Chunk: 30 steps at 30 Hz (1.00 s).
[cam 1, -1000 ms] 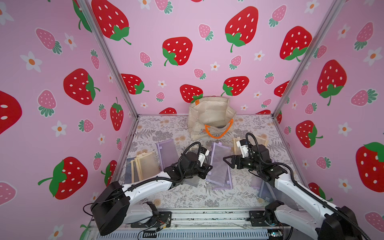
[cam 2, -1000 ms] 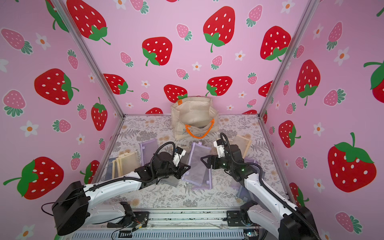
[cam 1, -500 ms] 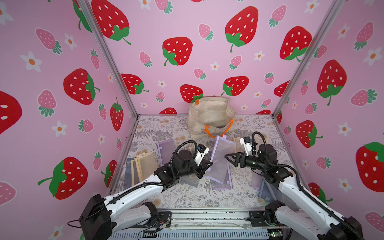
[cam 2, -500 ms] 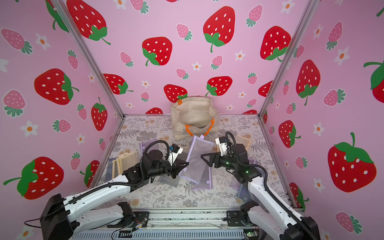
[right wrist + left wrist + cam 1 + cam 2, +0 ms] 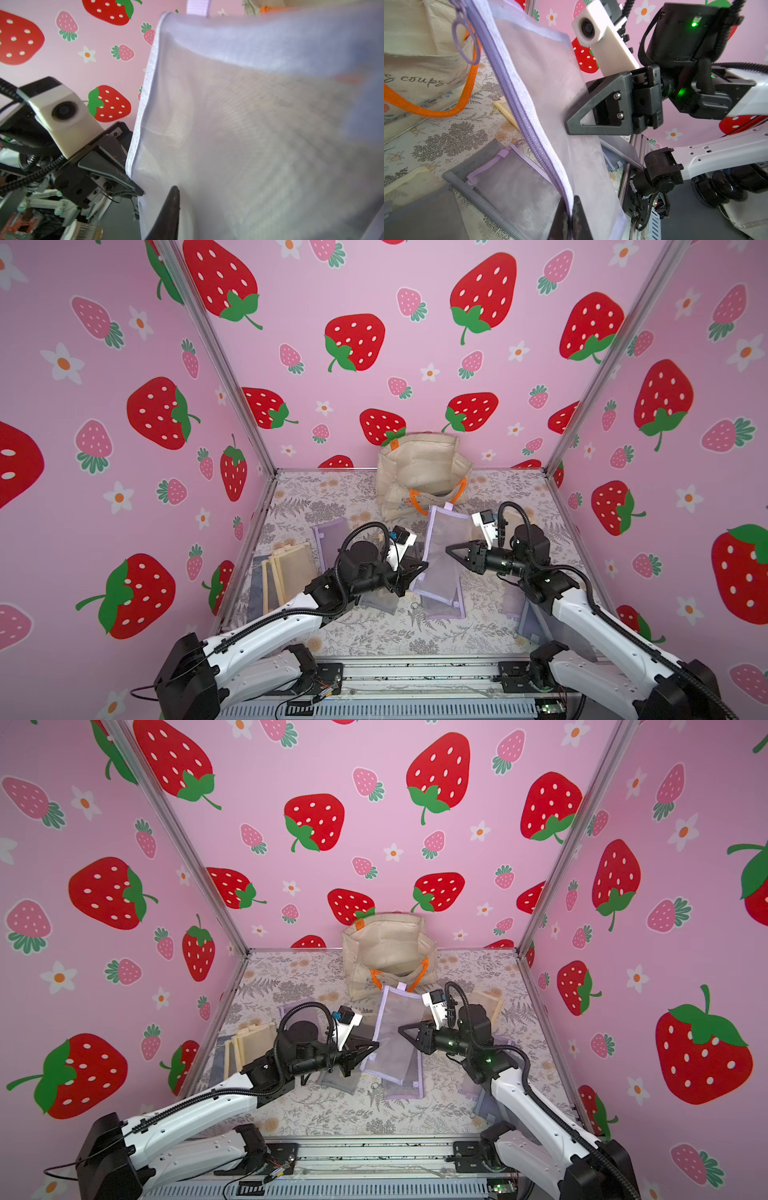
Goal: Put the pencil pouch into the canvas bag
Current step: Pick up the pencil pouch, then place the pencil pouch in the canvas bag.
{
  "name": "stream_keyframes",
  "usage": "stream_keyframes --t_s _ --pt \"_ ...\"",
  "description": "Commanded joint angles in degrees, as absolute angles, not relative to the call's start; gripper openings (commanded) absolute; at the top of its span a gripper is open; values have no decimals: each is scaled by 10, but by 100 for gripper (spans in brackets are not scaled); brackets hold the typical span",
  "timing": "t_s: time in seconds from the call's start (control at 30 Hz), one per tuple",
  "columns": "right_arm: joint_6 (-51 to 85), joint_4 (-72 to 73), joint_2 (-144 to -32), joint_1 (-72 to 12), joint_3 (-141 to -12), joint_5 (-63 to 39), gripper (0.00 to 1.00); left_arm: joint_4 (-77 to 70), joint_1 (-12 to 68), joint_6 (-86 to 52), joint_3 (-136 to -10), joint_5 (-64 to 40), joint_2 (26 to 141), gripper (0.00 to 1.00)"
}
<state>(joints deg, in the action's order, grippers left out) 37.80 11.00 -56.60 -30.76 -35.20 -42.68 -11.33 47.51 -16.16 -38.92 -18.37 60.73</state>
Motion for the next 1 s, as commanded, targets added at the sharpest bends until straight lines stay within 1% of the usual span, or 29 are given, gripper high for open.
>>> stream_keyframes --t_s 0.0,0.03,0.13,0.17,0.23,0.3,0.4,0.43,0.57,0.6,0.7,0.8,0.97 --pt "362 130 -562 -313 -378 -439 5 -129 470 -164 -388 -172 605 0" --pt "354 121 -560 -313 -383 -437 0 -125 468 -165 -388 -166 605 0" --pt "317 76 -558 -312 -413 -421 0 -105 457 -171 -391 -139 604 0" --pt "295 42 -561 -312 -433 -412 0 -93 453 -174 -392 -128 605 2" --pt "214 -73 -574 -312 -506 -362 0 -63 437 -183 -397 -114 610 23" --pt "121 -199 -607 -312 -603 -300 0 -29 419 -194 -401 -104 617 40" --pt "24 -288 -663 -311 -727 -225 0 -26 382 -223 -379 -110 613 68" --pt "-4 -306 -683 -311 -767 -206 0 -25 372 -230 -370 -112 607 75" --pt "-109 -353 -767 -312 -912 -156 0 -17 344 -235 -346 -113 571 85" --pt "-137 -355 -787 -312 -938 -150 0 -16 339 -236 -340 -115 560 88" --pt "-236 -363 -852 -312 -1020 -118 0 -9 330 -234 -332 -120 541 93" --pt "-343 -369 -920 -312 -1091 -92 0 -15 326 -235 -319 -125 529 95" --pt "-481 -340 -987 -312 -1129 -107 0 -36 321 -242 -301 -142 519 94"
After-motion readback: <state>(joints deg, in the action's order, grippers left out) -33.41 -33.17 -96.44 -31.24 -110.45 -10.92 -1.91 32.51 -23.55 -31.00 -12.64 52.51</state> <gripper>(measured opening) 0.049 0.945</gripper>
